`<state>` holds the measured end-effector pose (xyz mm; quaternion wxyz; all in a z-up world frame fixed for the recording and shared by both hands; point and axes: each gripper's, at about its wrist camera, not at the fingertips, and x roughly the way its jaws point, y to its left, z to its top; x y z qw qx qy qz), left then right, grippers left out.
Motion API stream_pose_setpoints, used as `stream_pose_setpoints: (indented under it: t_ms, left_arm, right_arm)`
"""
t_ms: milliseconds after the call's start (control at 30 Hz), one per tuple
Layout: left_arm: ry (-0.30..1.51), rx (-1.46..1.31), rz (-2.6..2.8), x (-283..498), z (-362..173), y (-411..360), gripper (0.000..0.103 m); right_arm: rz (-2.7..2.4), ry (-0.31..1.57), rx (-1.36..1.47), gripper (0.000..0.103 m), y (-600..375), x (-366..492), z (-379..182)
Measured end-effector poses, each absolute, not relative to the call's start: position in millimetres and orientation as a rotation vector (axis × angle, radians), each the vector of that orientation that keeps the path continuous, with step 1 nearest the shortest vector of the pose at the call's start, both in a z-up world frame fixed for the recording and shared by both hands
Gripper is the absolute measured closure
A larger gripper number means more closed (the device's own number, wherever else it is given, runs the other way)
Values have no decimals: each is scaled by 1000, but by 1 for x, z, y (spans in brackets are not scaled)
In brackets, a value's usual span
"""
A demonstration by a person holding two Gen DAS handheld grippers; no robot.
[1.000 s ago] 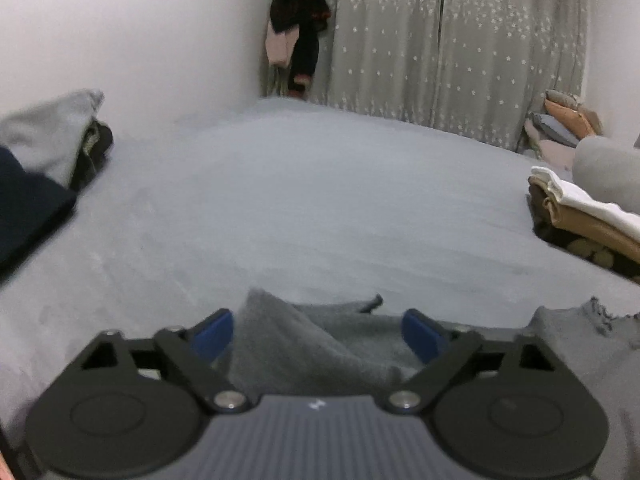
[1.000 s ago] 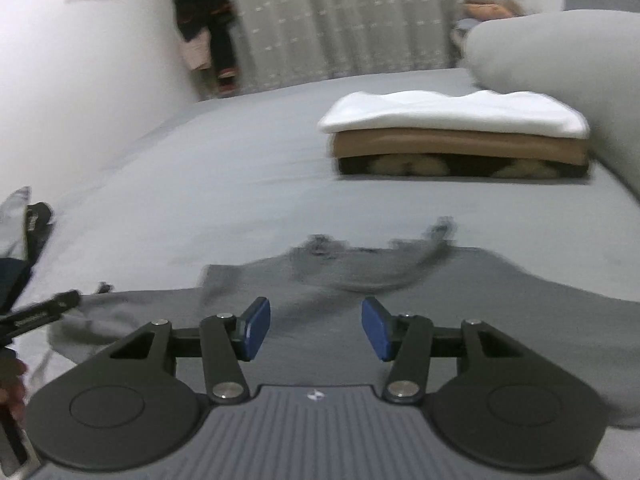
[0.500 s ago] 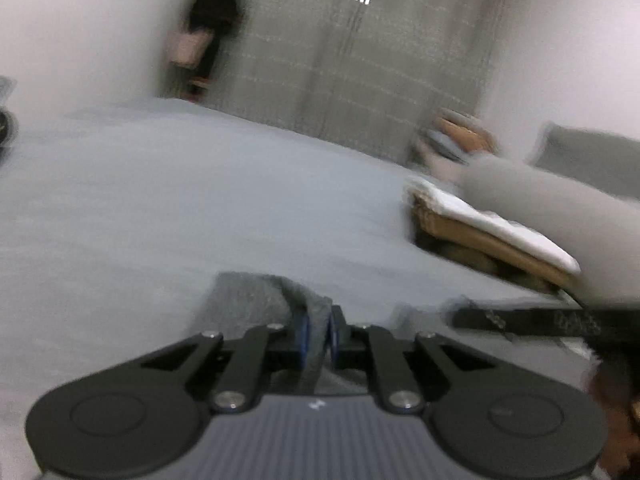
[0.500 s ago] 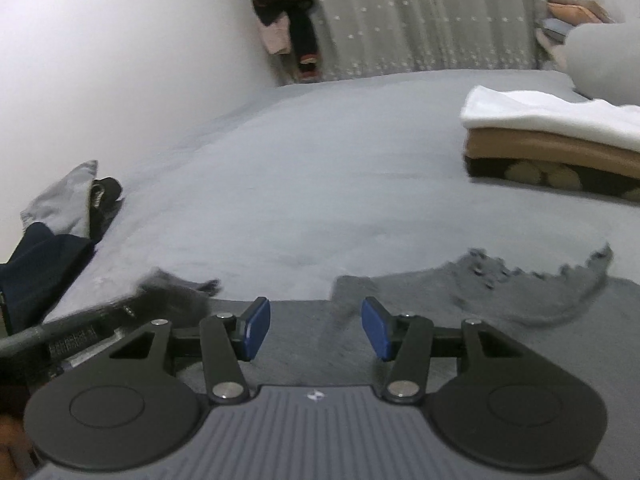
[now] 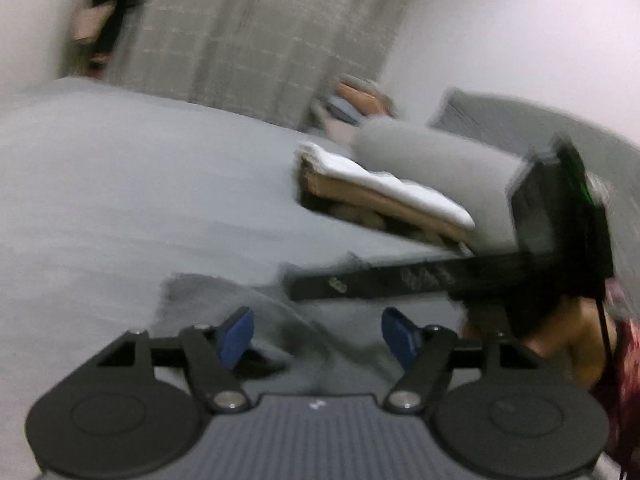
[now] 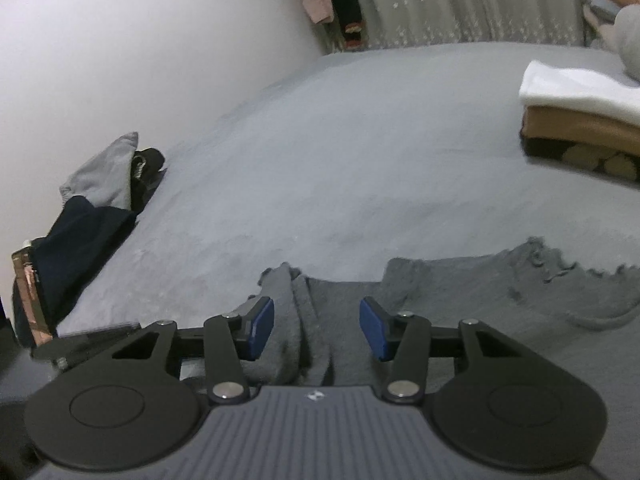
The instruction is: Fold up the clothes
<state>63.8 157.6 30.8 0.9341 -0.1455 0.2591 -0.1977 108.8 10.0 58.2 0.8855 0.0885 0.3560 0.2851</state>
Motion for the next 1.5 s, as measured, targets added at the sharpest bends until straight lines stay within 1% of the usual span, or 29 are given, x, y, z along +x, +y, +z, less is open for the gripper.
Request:
stream_pose_setpoints:
  t_ms: [33, 167, 267, 300, 367, 400, 433, 467, 500, 533, 600, 833, 967, 1167, 1500]
  left_arm:
    - [547, -344, -363, 69, 27, 167, 28]
    - [631, -606, -246, 91, 3, 204, 30]
    - [672, -805, -213, 100, -19, 217, 34]
    - [680, -844, -202, 103, -24, 218, 38]
    - [690, -886, -182, 108, -33, 215, 47]
    - [681, -869, -166, 108, -32, 213, 56]
    - [673, -852, -150, 108, -32, 211, 68]
    - [664, -834, -135, 108, -31, 209, 77]
    - [655, -817, -119, 108, -30, 208, 91]
    - [647, -799, -103, 108, -29, 206, 98]
    - [610, -725, -57, 102, -20, 204, 98]
    - [385, -279, 191, 64, 41, 209, 98]
    - [293, -112, 384, 51, 57, 224, 98]
    - [270, -58, 578, 52, 61, 251, 98]
    - [267, 2, 622, 70, 65, 235, 95]
  right_arm:
    - [604, 742, 193, 59, 11, 109, 58]
    - [638, 745, 203, 68, 18, 113, 58]
    - [645, 745, 199, 70, 21, 117, 59]
    - [646, 746, 199, 70, 22, 118, 59]
    - [651, 749, 199, 70, 23, 121, 59]
    - [656, 753, 200, 70, 23, 122, 58]
    - [658, 758, 199, 71, 23, 122, 57]
    - [658, 763, 197, 71, 22, 122, 56]
    - [657, 767, 195, 71, 21, 122, 54]
    - [656, 772, 194, 71, 21, 122, 53]
    - [654, 778, 196, 71, 19, 123, 51]
    - [642, 775, 198, 71, 20, 126, 49]
    - [638, 773, 190, 70, 25, 130, 47]
    - [631, 782, 173, 70, 35, 137, 38]
    - [735, 820, 116, 70, 82, 136, 21]
